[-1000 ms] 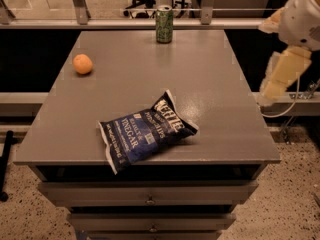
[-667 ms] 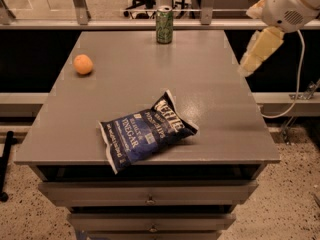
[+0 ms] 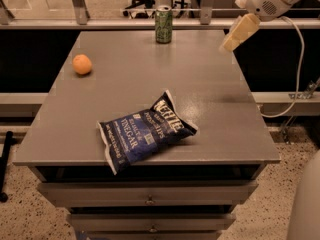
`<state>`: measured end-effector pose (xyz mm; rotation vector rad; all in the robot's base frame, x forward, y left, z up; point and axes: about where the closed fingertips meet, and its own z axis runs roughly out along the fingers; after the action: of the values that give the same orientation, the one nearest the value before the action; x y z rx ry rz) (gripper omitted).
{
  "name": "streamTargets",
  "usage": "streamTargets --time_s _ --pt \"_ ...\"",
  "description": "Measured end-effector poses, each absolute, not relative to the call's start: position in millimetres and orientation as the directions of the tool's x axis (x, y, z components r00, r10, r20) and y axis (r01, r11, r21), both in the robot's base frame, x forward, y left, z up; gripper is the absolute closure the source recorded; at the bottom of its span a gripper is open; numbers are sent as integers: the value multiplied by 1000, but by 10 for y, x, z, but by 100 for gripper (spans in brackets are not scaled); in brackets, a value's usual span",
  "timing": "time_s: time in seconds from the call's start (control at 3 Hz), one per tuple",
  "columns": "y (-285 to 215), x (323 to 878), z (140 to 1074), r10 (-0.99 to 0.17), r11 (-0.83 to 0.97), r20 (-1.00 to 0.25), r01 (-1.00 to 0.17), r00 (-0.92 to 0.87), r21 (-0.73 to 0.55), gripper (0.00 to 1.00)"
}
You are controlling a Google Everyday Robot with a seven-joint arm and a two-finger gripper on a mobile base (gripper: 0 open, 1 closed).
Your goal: Knock green can over
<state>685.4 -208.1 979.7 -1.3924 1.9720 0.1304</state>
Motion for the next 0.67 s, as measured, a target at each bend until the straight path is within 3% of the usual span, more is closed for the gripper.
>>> streamTargets --time_s 0.67 --pt "-2032 6927 9772 -774 413 -614 -859 -156 -302 0"
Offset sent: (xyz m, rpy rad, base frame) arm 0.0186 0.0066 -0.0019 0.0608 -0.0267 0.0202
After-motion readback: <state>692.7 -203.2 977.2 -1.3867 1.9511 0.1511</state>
